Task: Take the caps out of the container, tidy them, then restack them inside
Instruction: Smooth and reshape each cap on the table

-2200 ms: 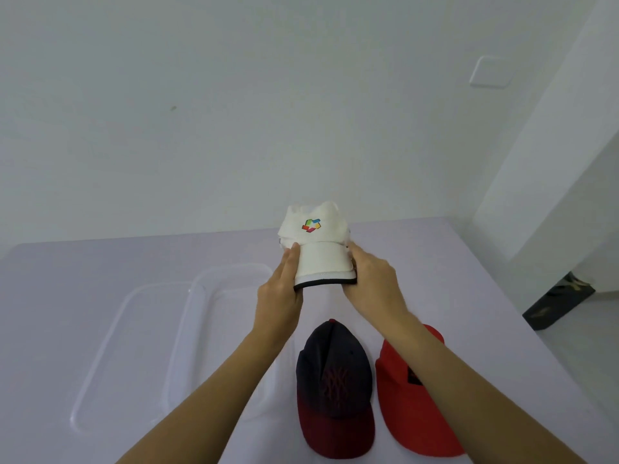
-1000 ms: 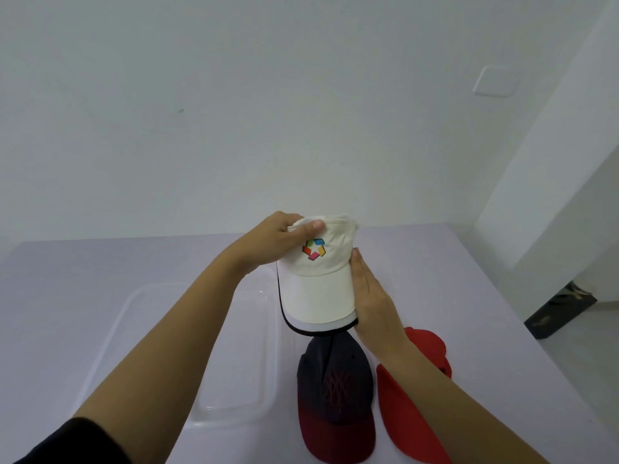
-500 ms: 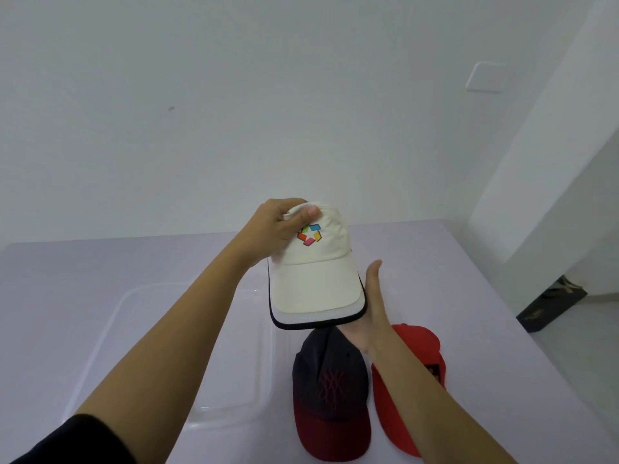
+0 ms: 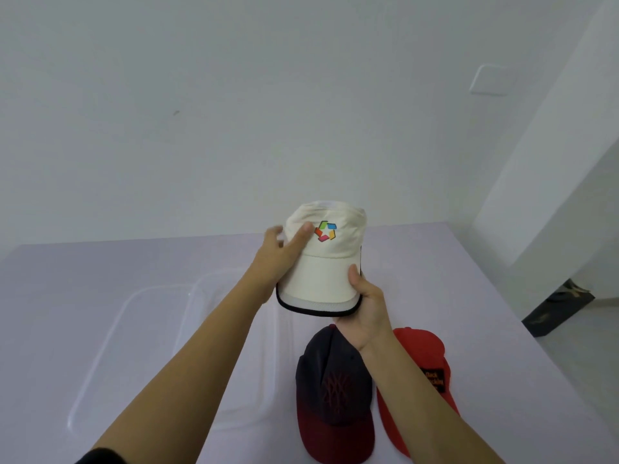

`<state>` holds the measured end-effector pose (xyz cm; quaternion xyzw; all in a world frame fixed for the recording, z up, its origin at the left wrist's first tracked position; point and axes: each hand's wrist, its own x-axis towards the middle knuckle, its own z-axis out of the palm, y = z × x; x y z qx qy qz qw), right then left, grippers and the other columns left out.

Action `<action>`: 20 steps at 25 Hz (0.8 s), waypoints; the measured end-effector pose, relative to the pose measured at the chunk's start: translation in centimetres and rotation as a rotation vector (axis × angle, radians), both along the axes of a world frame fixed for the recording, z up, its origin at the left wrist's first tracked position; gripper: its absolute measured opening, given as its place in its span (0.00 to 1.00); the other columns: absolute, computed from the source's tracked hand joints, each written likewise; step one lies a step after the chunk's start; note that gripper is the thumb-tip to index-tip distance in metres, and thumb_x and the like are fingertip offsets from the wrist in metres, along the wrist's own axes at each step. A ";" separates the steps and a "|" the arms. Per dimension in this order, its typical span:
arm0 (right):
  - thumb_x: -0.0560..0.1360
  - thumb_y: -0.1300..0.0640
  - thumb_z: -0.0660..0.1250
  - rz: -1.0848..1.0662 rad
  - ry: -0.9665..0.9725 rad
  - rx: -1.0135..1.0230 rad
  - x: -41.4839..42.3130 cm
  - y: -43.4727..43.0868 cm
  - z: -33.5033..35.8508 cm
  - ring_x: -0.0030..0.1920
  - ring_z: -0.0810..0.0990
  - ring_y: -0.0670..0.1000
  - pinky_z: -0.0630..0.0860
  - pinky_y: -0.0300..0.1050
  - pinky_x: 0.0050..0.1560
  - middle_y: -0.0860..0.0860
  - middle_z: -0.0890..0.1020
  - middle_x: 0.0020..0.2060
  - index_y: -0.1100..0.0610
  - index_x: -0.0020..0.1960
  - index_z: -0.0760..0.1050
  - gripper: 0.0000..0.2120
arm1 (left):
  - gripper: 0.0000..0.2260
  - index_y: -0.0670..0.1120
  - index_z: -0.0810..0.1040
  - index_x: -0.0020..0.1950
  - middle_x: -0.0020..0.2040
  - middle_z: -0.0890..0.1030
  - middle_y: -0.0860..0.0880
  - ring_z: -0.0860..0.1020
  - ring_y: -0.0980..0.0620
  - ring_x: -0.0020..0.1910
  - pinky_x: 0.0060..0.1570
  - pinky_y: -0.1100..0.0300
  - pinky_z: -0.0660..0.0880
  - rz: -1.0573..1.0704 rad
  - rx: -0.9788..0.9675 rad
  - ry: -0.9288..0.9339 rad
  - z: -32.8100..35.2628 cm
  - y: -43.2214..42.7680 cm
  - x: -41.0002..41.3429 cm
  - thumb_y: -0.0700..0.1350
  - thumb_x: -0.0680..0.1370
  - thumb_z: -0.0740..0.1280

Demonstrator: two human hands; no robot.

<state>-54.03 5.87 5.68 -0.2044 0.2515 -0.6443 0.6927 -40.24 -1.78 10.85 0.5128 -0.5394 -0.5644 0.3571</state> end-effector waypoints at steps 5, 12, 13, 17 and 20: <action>0.63 0.46 0.76 -0.041 0.167 0.039 -0.5 -0.4 0.3 0.65 0.74 0.59 0.64 0.64 0.68 0.57 0.75 0.65 0.55 0.68 0.69 0.37 | 0.26 0.40 0.78 0.59 0.54 0.84 0.44 0.82 0.45 0.53 0.55 0.48 0.78 0.050 0.244 0.435 -2.9 0.7 0.5 0.57 0.69 0.72; 0.57 0.62 0.79 0.020 -0.220 0.028 1.4 1.4 0.5 0.60 0.78 0.62 0.79 0.55 0.50 0.62 0.77 0.62 0.61 0.65 0.72 0.37 | 0.18 0.41 0.77 0.60 0.56 0.83 0.43 0.82 0.45 0.53 0.49 0.52 0.80 0.031 0.155 0.490 -3.3 1.4 0.0 0.50 0.75 0.68; 0.56 0.63 0.80 0.005 -0.236 0.043 1.4 1.6 0.4 0.58 0.79 0.62 0.80 0.54 0.49 0.62 0.78 0.60 0.61 0.63 0.73 0.37 | 0.17 0.42 0.75 0.62 0.58 0.82 0.44 0.81 0.47 0.55 0.50 0.54 0.79 0.016 0.098 0.443 -3.2 1.3 0.2 0.48 0.76 0.67; 0.52 0.61 0.81 -0.011 -0.206 0.134 1.0 2.3 0.0 0.55 0.81 0.61 0.81 0.53 0.46 0.60 0.80 0.58 0.60 0.62 0.74 0.40 | 0.32 0.53 0.62 0.73 0.73 0.65 0.55 0.64 0.57 0.70 0.67 0.57 0.61 -0.036 -0.241 0.163 -3.2 -0.1 2.5 0.43 0.69 0.67; 0.53 0.60 0.81 -0.017 -0.172 0.168 0.9 2.6 -0.4 0.55 0.81 0.60 0.81 0.54 0.48 0.60 0.80 0.59 0.60 0.63 0.73 0.40 | 0.24 0.51 0.71 0.67 0.66 0.75 0.54 0.71 0.56 0.66 0.68 0.53 0.65 -0.309 -0.305 -0.001 -2.0 -1.2 4.3 0.47 0.71 0.68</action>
